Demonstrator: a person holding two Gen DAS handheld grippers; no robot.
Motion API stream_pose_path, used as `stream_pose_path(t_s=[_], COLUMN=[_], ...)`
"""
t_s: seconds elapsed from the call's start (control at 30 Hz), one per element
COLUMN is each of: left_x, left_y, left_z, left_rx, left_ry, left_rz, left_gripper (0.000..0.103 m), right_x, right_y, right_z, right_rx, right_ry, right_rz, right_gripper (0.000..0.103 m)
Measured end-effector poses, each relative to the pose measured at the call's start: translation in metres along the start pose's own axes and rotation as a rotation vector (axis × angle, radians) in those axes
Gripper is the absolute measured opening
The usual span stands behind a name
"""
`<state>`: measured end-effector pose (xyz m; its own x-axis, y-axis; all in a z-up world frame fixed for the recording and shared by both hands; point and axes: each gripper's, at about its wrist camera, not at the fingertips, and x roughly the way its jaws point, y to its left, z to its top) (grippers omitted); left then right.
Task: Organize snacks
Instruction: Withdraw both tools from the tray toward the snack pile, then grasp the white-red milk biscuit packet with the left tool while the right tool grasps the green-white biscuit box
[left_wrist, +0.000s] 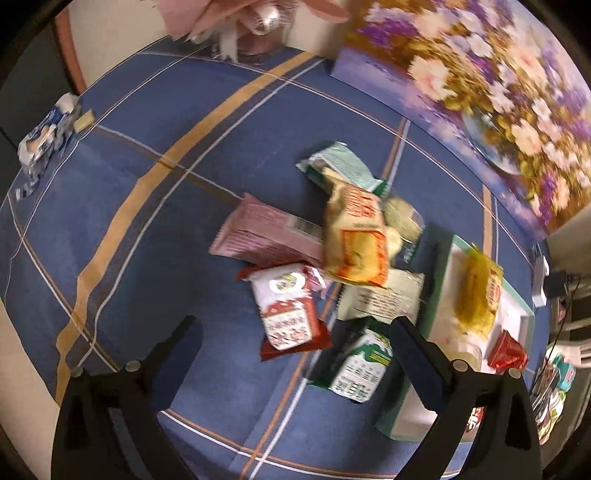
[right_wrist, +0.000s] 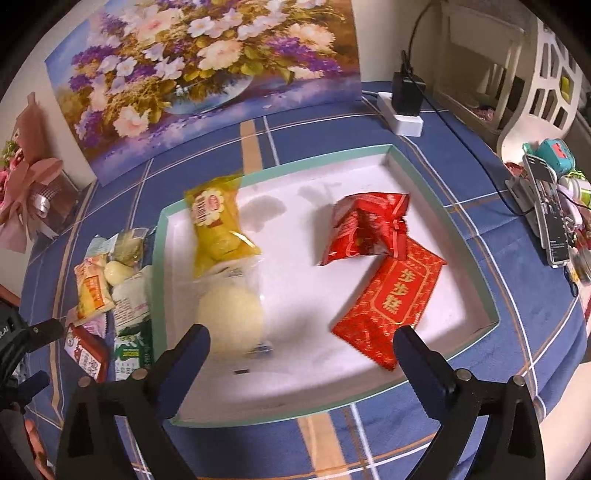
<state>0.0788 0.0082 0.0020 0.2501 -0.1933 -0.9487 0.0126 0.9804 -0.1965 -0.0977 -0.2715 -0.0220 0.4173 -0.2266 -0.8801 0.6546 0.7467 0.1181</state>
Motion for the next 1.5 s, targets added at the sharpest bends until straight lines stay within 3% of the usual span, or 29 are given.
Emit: stream_pose_path(t_s=[0.33,0.67,1.07,1.27,1.37,1.5], left_x=[0.01,0.018,0.032,0.038,0.043,0.052], left_y=[0.043,0.057,0.055,0.038,0.031,0.022], left_z=[0.013,0.016,0.015,0.012,0.011,0.01], left_rx=[-0.121,-0.14,-0.129,-0.078,-0.071,-0.058], left_ry=[0.029,0.076,0.126,0.131,0.141,0.155], left_rz=[-0.051,-0.067,-0.102,-0.118,-0.129,-0.132], left_gripper=[0.101,0.101,0.101,0.101,0.095,0.079], right_x=[-0.005,-0.002,0.011,0.016,0.019,0.021], right_y=[0.043,0.097,0.123,0.132,0.138,0.142], right_z=[-0.008,-0.019,-0.026,-0.028,-0.03,-0.033], right_rx=[-0.026,-0.101,-0.141,-0.163,-0.183,-0.199], right_ry=[-0.005,0.016,0.035,0.044,0.053,0.063], right_rz=[0.031,0.09,0.128,0.133,0.136,0.144], right_gripper=[0.101,0.101,0.1,0.085,0.074,0.063])
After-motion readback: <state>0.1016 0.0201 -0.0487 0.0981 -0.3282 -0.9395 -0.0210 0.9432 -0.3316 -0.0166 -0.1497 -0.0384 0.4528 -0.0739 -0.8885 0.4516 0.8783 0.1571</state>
